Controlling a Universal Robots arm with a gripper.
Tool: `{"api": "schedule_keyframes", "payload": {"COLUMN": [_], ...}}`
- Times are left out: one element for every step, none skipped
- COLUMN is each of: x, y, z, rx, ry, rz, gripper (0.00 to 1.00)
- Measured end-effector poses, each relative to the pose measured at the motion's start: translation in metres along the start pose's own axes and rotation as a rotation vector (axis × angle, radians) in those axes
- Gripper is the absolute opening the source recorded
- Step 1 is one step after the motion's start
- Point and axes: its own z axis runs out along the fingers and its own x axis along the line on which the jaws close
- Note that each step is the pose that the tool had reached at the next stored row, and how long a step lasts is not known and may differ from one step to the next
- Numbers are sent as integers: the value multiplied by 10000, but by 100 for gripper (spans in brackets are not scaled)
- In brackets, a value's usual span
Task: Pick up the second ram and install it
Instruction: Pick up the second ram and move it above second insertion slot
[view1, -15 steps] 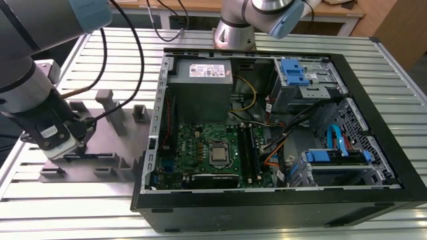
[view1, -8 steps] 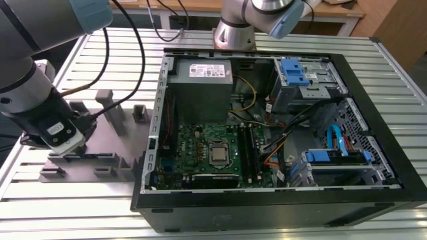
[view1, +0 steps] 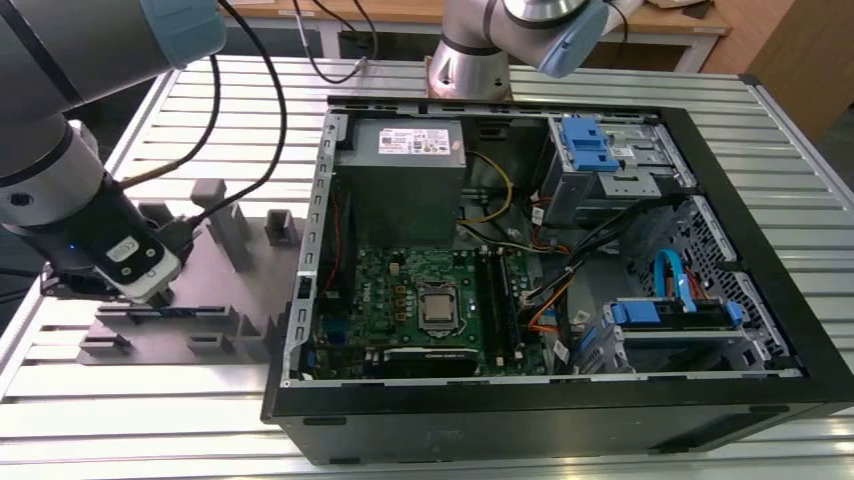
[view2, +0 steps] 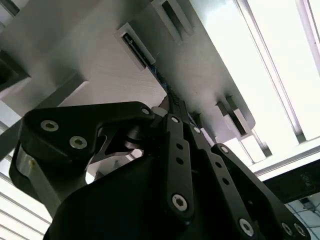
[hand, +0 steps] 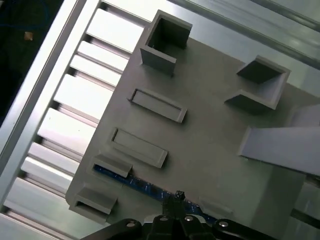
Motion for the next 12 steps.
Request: {"api": "schedule_keyframes", "payload": {"x": [0, 0, 0, 0, 0, 0, 0, 0, 0, 0, 0, 0], "y": [0, 0, 0, 0, 0, 0, 0, 0, 0, 0, 0, 0], "z": [0, 0, 0, 0, 0, 1, 1, 1, 1, 1, 1, 1], "rx": [-4, -9, -13, -18, -23, -27, -31, -36, -40, -44, -49, -53], "ry": [6, 13, 19, 26, 33, 39, 45, 52, 59, 65, 71, 77], "rz": [-163, -326, -488, -655, -828, -992, -1155, -1317, -1484, -1643, -1801, -1955], "gripper": [7, 7, 7, 7, 7, 7, 7, 7, 7, 7, 7, 7]}}
